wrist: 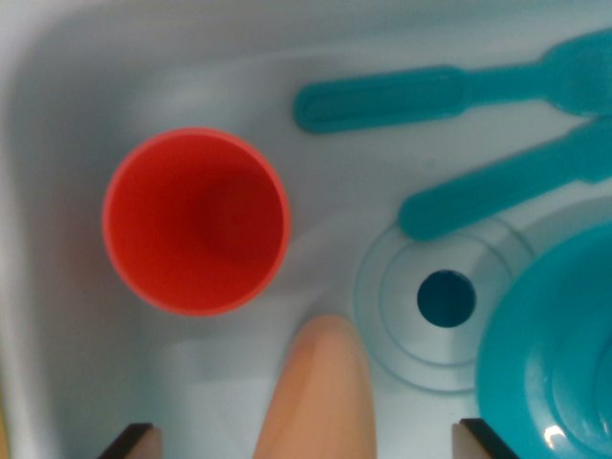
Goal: Pick detergent from the sink
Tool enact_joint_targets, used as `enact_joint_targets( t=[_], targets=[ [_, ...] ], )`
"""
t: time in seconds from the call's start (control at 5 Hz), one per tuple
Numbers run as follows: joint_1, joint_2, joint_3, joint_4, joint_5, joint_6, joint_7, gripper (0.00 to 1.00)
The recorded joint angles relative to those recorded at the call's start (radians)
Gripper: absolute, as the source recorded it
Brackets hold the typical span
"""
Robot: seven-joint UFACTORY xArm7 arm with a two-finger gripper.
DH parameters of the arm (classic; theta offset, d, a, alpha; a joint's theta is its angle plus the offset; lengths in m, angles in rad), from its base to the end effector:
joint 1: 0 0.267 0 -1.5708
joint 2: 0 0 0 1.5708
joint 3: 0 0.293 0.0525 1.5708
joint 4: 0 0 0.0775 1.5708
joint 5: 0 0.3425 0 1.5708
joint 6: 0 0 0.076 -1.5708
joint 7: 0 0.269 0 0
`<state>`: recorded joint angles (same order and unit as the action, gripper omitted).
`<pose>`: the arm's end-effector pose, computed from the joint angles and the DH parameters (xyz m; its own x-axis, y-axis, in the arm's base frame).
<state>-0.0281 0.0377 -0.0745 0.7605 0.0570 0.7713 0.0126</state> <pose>0.4098 -0.0351 0.0800 0.9866 -0.1554 -0.0495 -0.1571 -0.9870 -0.0343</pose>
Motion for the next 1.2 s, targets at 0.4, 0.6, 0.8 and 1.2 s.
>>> enact_joint_targets(
  t=[0.4, 0.6, 0.8, 1.2],
  targets=[
    [0.0, 0.0, 0.0, 0.0, 0.0, 0.0, 0.0, 1.0],
    [0.0, 0.0, 0.0, 0.0, 0.0, 0.0, 0.0, 1.0],
    [0.0, 0.0, 0.0, 0.0, 0.0, 0.0, 0.0, 1.0],
    [0.0, -0.002, 0.0, 0.004, -0.0003, 0.006, 0.0, 1.0]
  ],
)
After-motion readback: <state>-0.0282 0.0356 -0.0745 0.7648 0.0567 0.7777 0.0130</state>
